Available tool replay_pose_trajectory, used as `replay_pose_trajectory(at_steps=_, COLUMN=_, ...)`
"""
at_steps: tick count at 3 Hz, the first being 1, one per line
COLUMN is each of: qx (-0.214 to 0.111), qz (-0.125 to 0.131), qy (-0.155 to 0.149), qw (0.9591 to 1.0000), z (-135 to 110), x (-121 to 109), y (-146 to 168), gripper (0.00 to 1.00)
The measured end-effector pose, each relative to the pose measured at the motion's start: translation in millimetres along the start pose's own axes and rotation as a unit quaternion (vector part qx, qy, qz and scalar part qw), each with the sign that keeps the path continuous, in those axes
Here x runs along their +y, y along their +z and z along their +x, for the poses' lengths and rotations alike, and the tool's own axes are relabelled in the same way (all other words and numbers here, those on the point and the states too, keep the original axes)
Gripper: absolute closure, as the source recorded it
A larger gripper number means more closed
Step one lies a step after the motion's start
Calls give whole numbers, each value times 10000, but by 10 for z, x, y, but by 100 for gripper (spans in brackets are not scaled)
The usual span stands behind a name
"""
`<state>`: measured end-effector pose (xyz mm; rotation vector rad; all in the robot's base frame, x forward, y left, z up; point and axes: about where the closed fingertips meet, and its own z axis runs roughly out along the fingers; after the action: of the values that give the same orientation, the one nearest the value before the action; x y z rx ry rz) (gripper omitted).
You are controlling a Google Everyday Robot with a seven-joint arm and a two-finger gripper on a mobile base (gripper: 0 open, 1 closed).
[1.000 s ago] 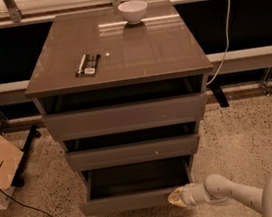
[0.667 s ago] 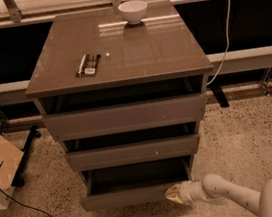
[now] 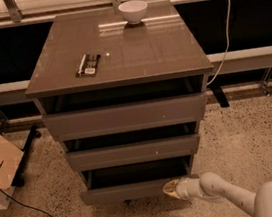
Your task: Close bottom drawer
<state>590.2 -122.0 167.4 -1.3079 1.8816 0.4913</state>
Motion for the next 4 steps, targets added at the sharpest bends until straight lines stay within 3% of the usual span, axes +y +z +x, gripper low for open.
replay_pose_trajectory(at_steps=1, qx=-50, qz=131, qy=-29, qw=9999, z=-30, x=-55, y=-12, gripper=62)
replay_pose_trajectory(at_steps=2, qx=-115, qz=248, qy=-103, qw=9996, z=-115, x=-134, y=-24, gripper=31)
replay_pose_trajectory(at_steps=3, qx=-153, qz=286, qy=-138, qw=9994, z=-164, x=-181, y=-18, gripper=8)
replay_pose_trajectory(at_steps=4, qx=-158, qz=274, qy=-136, qw=9994, z=-168, x=-168, y=-5, gripper=0)
